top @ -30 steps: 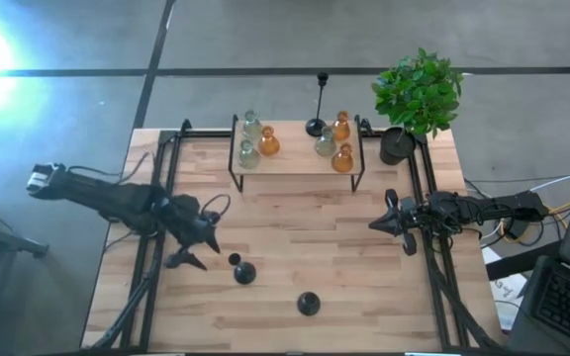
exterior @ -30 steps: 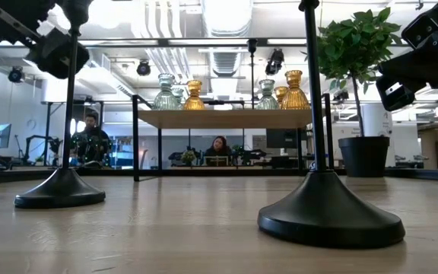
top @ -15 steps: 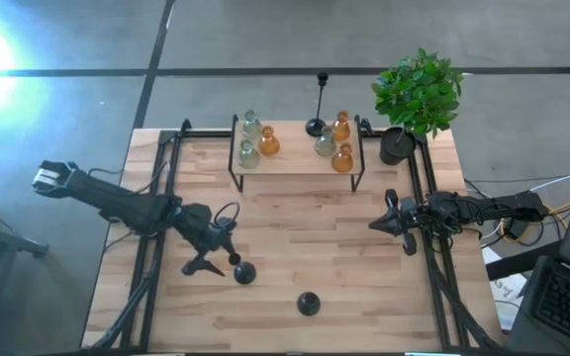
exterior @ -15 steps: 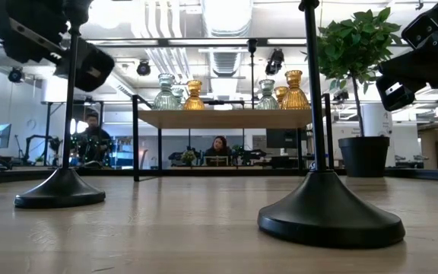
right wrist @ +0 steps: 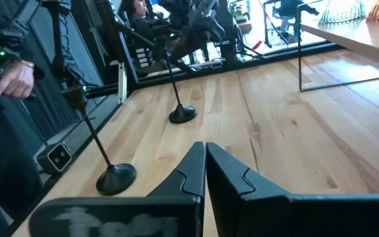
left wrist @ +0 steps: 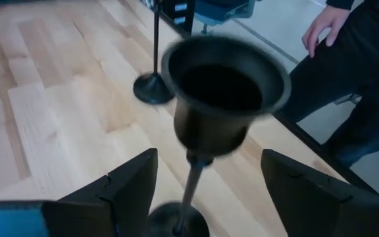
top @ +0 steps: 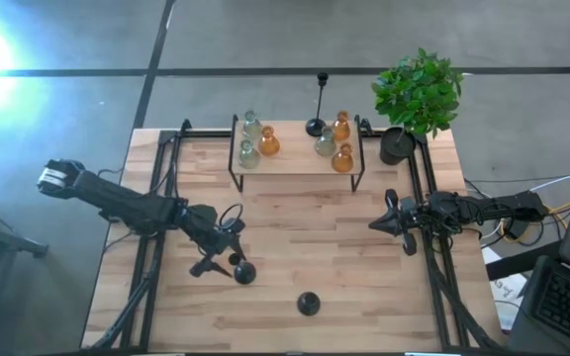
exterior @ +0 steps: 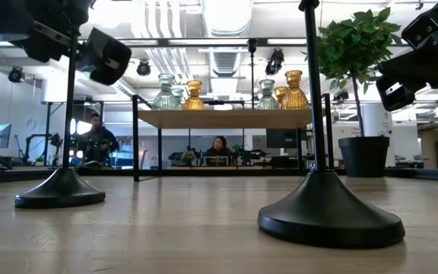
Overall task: Pick & Place candle stick holders
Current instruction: Put the left black candle holder on the shelf
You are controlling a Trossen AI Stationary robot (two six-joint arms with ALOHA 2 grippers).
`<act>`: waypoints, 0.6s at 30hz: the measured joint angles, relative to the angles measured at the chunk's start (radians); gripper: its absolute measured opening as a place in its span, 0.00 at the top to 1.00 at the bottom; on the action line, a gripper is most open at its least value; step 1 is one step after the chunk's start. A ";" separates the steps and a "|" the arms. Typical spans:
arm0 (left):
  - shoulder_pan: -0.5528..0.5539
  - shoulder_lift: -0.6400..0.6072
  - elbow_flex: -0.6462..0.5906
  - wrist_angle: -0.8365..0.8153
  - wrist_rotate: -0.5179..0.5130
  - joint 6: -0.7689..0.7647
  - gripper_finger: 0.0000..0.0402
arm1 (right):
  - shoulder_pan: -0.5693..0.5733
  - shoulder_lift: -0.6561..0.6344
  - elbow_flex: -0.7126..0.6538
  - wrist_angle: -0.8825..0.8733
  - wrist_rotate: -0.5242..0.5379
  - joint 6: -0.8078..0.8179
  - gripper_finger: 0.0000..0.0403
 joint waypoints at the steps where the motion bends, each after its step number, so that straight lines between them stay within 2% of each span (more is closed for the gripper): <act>1: 0.000 0.003 0.000 0.010 0.000 0.005 0.33 | 0.000 0.000 0.000 0.000 0.000 0.000 0.98; 9: 0.001 0.013 0.000 0.026 0.000 0.009 0.51 | 0.000 0.000 0.000 0.000 0.000 0.000 0.98; 18: 0.002 0.016 0.000 0.042 -0.057 0.003 0.73 | 0.000 0.000 0.000 0.000 0.000 0.000 0.98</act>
